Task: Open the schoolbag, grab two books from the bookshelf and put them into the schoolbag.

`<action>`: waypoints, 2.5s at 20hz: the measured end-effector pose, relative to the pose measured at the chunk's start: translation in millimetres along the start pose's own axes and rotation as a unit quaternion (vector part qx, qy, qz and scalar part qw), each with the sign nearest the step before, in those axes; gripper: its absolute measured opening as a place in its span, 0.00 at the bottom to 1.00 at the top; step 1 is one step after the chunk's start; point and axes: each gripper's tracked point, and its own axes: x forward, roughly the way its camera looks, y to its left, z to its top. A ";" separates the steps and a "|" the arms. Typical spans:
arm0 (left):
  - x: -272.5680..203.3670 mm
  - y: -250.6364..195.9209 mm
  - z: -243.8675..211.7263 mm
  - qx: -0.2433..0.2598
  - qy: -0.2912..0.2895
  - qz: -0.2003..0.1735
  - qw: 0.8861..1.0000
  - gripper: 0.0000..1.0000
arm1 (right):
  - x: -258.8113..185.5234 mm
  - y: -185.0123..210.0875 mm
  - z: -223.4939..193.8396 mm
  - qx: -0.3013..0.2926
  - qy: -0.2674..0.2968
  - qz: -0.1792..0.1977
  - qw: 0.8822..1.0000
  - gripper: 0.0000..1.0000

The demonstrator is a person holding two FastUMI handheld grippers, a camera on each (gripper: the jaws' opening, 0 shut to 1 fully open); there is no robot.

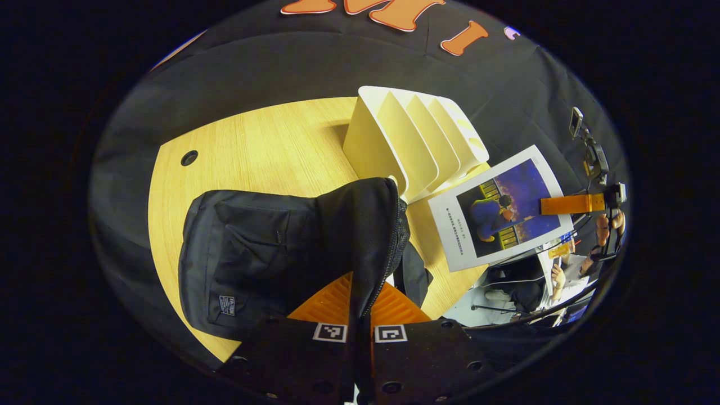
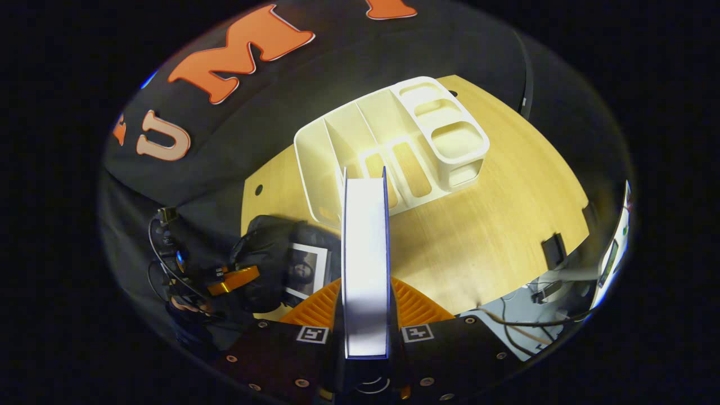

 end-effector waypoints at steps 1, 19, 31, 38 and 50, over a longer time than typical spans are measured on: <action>-0.1 0.5 0.8 0.000 0.001 0.000 1.000 0.04 | -1.1 1.6 -3.9 0.011 -0.001 0.014 1.000 0.32; -2.6 -0.2 7.0 0.000 0.008 -0.003 1.000 0.04 | 71.7 65.2 -61.4 0.095 0.030 0.178 0.979 0.30; -4.3 -23.0 14.6 0.017 0.003 -0.015 1.000 0.04 | 139.7 123.1 -80.3 0.104 0.014 0.236 0.966 0.30; -2.4 -41.4 16.8 0.030 0.003 -0.022 0.999 0.04 | 176.2 161.1 -98.5 0.098 0.031 0.265 0.959 0.31; -11.0 -45.1 21.5 0.024 -0.005 -0.021 0.999 0.04 | 242.5 212.2 -106.2 0.095 0.052 0.301 0.947 0.31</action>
